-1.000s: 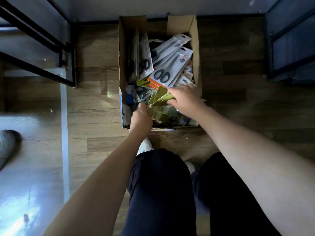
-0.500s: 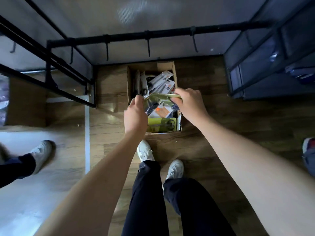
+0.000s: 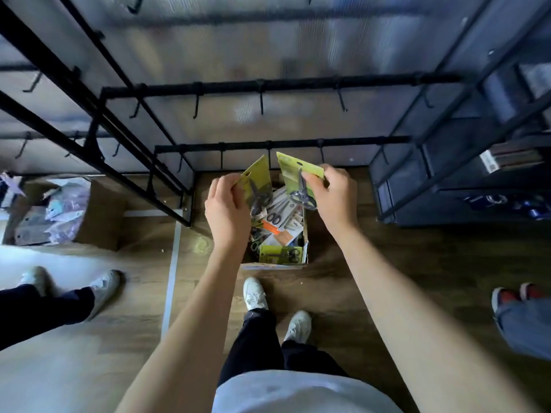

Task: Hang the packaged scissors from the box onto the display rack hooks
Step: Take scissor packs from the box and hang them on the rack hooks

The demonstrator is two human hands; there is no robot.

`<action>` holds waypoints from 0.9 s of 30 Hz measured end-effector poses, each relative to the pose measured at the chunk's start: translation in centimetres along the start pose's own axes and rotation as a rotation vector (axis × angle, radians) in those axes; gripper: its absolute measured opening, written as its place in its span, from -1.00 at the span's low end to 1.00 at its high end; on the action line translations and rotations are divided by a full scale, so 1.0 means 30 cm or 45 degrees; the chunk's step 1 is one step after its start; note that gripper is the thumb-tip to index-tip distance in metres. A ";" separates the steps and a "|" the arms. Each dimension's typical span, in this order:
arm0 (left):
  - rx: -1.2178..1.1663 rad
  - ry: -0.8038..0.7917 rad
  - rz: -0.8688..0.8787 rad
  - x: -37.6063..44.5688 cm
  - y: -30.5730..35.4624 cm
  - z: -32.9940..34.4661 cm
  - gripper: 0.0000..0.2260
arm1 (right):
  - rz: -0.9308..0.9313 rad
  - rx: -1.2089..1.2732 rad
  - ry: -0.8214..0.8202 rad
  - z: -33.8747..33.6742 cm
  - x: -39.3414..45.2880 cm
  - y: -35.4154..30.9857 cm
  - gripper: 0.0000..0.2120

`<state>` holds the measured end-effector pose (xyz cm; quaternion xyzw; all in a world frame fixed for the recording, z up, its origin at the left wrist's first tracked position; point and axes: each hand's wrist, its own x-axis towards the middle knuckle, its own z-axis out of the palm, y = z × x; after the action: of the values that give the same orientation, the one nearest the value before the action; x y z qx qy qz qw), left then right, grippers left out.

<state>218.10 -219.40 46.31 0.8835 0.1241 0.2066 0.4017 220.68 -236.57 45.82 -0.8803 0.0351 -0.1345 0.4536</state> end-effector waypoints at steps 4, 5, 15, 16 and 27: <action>-0.181 0.115 0.019 0.020 0.127 -0.116 -0.83 | -0.084 0.093 0.000 -0.064 -0.002 -0.136 -0.81; -0.233 0.152 -0.025 0.029 0.161 -0.143 -0.84 | -0.107 0.116 0.004 -0.079 -0.002 -0.167 -0.81; -0.782 0.290 -0.250 0.128 0.378 -0.330 -0.89 | -0.216 0.247 0.072 -0.188 0.025 -0.399 -0.72; -0.808 0.283 -0.234 0.136 0.390 -0.339 -0.86 | -0.229 0.256 0.072 -0.197 0.030 -0.417 -0.75; -0.824 0.236 0.011 0.358 0.466 -0.449 -0.81 | -0.354 0.202 0.102 -0.200 0.193 -0.613 -0.81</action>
<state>222.07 -215.44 67.79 0.6880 0.0843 0.3163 0.6476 223.51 -231.59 65.18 -0.8321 -0.0798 -0.2333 0.4969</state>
